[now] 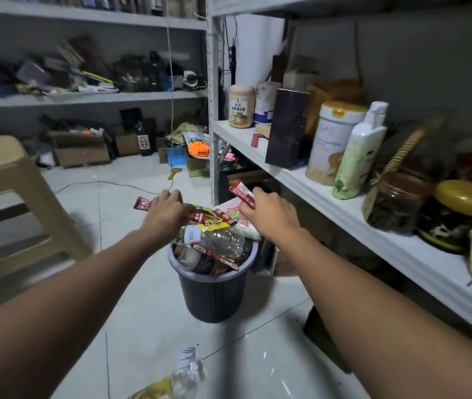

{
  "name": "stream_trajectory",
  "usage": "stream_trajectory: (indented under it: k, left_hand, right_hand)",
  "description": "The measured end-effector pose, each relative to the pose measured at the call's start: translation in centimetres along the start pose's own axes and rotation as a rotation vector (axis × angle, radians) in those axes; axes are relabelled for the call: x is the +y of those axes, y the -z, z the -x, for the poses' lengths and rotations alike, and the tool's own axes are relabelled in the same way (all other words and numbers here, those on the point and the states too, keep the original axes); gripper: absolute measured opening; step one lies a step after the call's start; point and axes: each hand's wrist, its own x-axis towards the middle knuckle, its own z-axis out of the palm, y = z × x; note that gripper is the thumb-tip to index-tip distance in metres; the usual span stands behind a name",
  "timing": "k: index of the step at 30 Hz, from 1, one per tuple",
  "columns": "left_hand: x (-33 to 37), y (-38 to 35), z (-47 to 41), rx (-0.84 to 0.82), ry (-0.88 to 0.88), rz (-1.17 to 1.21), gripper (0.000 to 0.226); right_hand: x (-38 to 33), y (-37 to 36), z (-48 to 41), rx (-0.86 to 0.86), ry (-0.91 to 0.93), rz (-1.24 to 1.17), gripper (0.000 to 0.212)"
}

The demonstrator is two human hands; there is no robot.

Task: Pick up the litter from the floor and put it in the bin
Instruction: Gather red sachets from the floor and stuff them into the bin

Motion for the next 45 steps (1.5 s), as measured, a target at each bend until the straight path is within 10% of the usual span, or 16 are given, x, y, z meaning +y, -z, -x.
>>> stream_trajectory:
  k: [45]
  left_hand:
    - [-1.1, -7.8, -12.6, -0.270, -0.191, 0.180, 0.040]
  right_hand:
    - [3.0, -11.0, -11.6, -0.189, -0.008, 0.001, 0.046]
